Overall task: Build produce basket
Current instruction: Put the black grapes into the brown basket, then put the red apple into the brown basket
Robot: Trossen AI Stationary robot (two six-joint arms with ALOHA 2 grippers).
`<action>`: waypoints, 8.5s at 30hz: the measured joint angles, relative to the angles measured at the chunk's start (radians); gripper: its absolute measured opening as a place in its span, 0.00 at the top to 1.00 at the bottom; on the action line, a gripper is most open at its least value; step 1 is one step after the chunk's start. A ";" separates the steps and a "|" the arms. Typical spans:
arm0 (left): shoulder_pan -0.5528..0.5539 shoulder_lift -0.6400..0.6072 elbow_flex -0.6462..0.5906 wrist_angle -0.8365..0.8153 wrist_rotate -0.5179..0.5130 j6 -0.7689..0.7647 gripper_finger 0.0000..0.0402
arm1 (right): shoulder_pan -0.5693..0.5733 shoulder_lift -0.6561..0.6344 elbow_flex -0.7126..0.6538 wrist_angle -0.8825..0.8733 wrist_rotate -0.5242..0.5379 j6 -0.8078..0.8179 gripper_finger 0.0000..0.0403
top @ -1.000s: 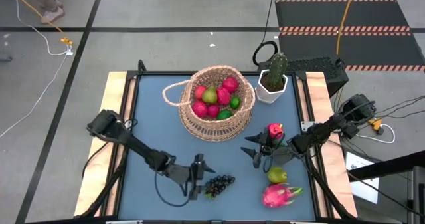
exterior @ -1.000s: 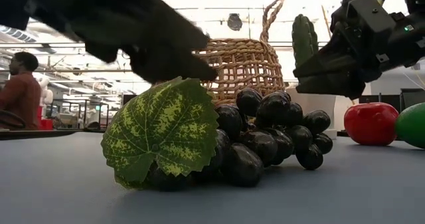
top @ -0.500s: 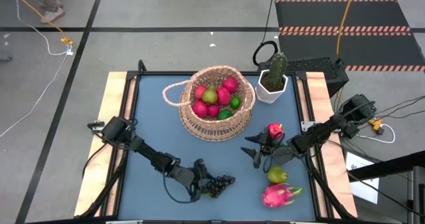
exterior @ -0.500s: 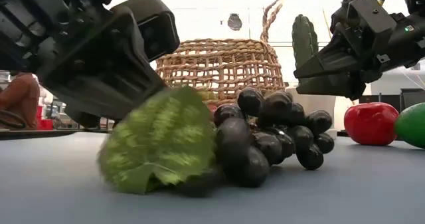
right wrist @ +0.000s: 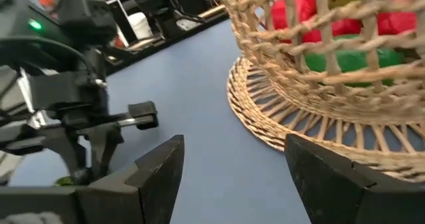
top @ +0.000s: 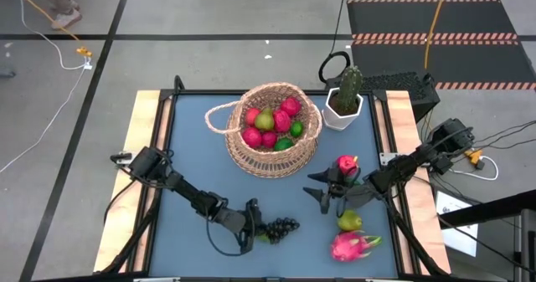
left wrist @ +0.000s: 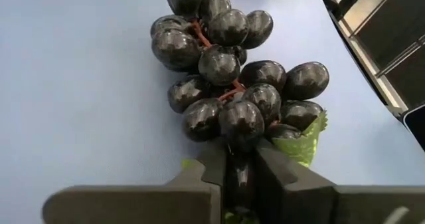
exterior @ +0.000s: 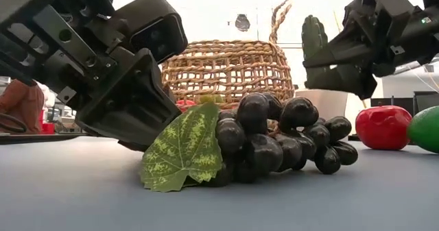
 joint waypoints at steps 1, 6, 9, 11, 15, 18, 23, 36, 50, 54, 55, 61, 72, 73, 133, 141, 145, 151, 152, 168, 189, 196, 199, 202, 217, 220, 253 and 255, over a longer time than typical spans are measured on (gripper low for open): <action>0.000 -0.005 0.000 0.000 0.000 0.002 0.91 | 0.005 0.000 0.000 0.020 0.000 -0.008 0.37; 0.000 -0.078 -0.004 -0.075 0.003 0.073 0.90 | 0.038 0.000 0.000 0.213 0.000 -0.085 0.37; -0.003 -0.155 -0.003 -0.132 -0.007 0.124 0.86 | 0.072 0.000 0.000 0.347 0.000 -0.171 0.37; -0.003 -0.209 -0.003 -0.190 -0.028 0.157 0.86 | 0.099 0.000 0.000 0.419 0.000 -0.224 0.37; -0.003 -0.318 -0.003 -0.241 -0.062 0.207 0.91 | 0.143 -0.001 0.001 0.512 0.002 -0.263 0.37; -0.003 -0.391 -0.002 -0.277 -0.067 0.226 0.92 | 0.174 -0.001 0.017 0.540 0.004 -0.284 0.37; -0.021 -0.499 -0.002 -0.332 -0.133 0.274 0.89 | 0.233 0.000 0.122 0.438 0.003 -0.341 0.37; 0.050 -0.739 -0.002 -0.402 -0.270 0.464 0.89 | 0.373 0.000 0.277 0.046 0.178 -0.334 0.37; 0.483 -0.809 0.001 -0.352 -0.301 0.610 0.85 | 0.373 -0.013 0.277 0.028 0.213 -0.368 0.37; 0.579 -0.729 -0.002 -0.372 -0.293 0.608 0.74 | 0.368 -0.030 0.277 -0.025 0.213 -0.409 0.37; 0.595 -0.717 -0.002 -0.379 -0.292 0.597 0.70 | 0.362 -0.044 0.276 -0.049 0.214 -0.418 0.37; 0.648 -0.670 -0.001 -0.365 -0.169 0.702 0.42 | 0.261 -0.168 0.276 -0.358 0.213 -0.417 0.37; 0.625 -0.582 0.001 -0.012 0.325 0.738 0.17 | 0.017 -0.370 0.276 -0.409 -0.029 -0.549 0.37; 0.616 -0.544 0.002 0.018 0.327 0.739 0.16 | 0.012 -0.383 0.276 -0.362 -0.066 -0.579 0.37; 0.402 0.232 0.846 -0.174 0.202 0.976 0.16 | 0.134 -0.712 0.276 -0.418 -0.385 -0.928 0.37; 0.492 0.430 1.037 -0.074 0.290 0.803 0.16 | 0.134 -0.663 0.276 -0.432 -0.359 -0.891 0.37; 0.502 0.532 1.193 -0.218 0.317 0.789 0.16 | 0.134 -0.638 0.276 -0.433 -0.309 -0.893 0.37; 0.487 0.584 1.254 -0.313 0.241 0.866 0.16 | 0.134 -0.620 0.276 -0.434 -0.305 -0.869 0.37; 0.487 0.583 1.251 -0.311 0.213 0.869 0.16 | 0.134 -0.619 0.276 -0.433 -0.306 -0.869 0.37; 0.569 0.606 1.248 -0.344 0.391 0.582 0.16 | 0.132 -0.618 0.276 -0.433 -0.277 -0.900 0.37; 0.569 0.646 1.249 -0.315 0.278 0.495 0.16 | 0.131 -0.618 0.276 -0.432 -0.251 -0.873 0.37; 0.562 0.643 1.251 -0.383 0.264 0.579 0.33 | 0.131 -0.618 0.276 -0.432 -0.251 -0.880 0.37; 0.562 0.643 1.251 -0.381 0.262 0.584 0.42 | 0.131 -0.618 0.276 -0.431 -0.250 -0.889 0.37; 0.559 0.642 1.249 -0.358 0.256 0.588 0.45 | 0.131 -0.618 0.276 -0.429 -0.250 -0.883 0.37; 0.484 0.468 1.246 -0.524 0.255 0.747 0.44 | 0.135 -0.621 0.276 -0.389 -0.072 -1.041 0.37; 0.463 0.434 1.243 -0.606 0.253 0.752 0.51 | 0.135 -0.622 0.276 -0.385 -0.071 -1.062 0.37; 0.414 0.368 1.157 -0.851 0.493 0.868 0.06 | 0.134 -0.625 0.276 -0.464 -0.074 -0.886 0.37; 0.415 0.349 1.158 -0.875 0.487 0.876 0.06 | 0.134 -0.625 0.276 -0.463 -0.075 -0.876 0.37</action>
